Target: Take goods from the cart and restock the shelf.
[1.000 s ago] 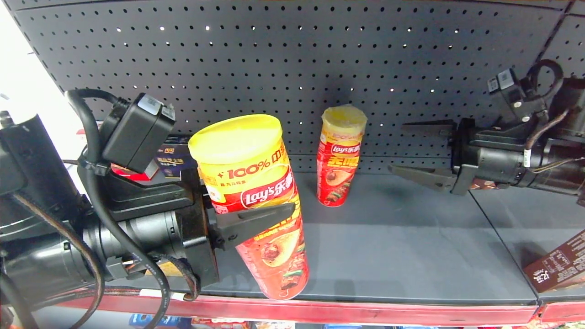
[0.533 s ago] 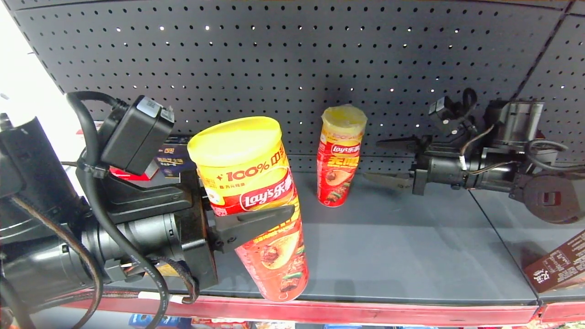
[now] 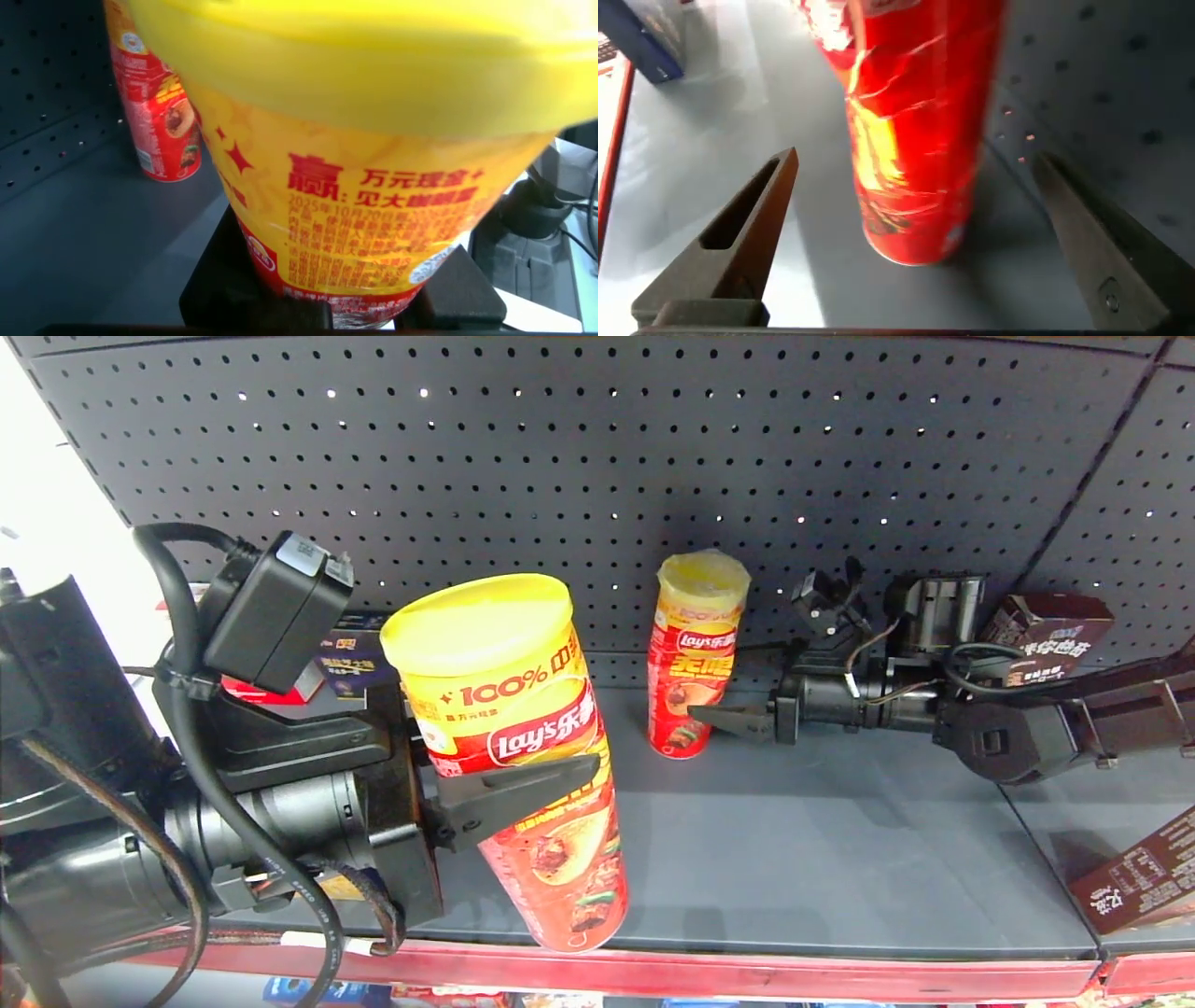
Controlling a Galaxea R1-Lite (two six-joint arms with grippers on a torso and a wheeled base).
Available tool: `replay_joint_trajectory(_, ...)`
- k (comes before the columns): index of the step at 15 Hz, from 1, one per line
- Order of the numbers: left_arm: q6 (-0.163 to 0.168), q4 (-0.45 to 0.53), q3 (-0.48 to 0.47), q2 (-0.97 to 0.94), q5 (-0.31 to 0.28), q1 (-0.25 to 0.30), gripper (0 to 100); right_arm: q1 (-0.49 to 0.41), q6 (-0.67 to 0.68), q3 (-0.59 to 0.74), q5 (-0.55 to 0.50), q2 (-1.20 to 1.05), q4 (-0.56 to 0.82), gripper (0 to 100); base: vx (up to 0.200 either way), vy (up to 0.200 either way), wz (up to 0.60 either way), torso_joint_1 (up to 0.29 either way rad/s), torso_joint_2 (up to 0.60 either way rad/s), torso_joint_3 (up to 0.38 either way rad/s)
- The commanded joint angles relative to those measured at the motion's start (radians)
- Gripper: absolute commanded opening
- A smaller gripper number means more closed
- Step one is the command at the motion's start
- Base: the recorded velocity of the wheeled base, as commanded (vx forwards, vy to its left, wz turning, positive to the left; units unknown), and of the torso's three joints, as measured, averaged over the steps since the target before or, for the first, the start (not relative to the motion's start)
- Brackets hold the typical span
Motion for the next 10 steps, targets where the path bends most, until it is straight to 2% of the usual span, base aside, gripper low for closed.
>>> replay_joint_trajectory(1, -0.001, 0.000, 0.002, 0.000, 0.000, 0.008, 0, 0.021, 0.001, 0.001, 0.000, 0.013, -0.001, 100, 0.000, 0.000, 0.00, 0.000, 0.00, 0.000)
replay_joint_trajectory(10, -0.001, -0.012, 0.026, -0.005, 0.000, 0.009, 0, 0.051, -0.006, 0.133, -0.010, -0.085, -0.009, 100, 0.000, 0.000, 0.00, 0.000, 0.00, 0.000)
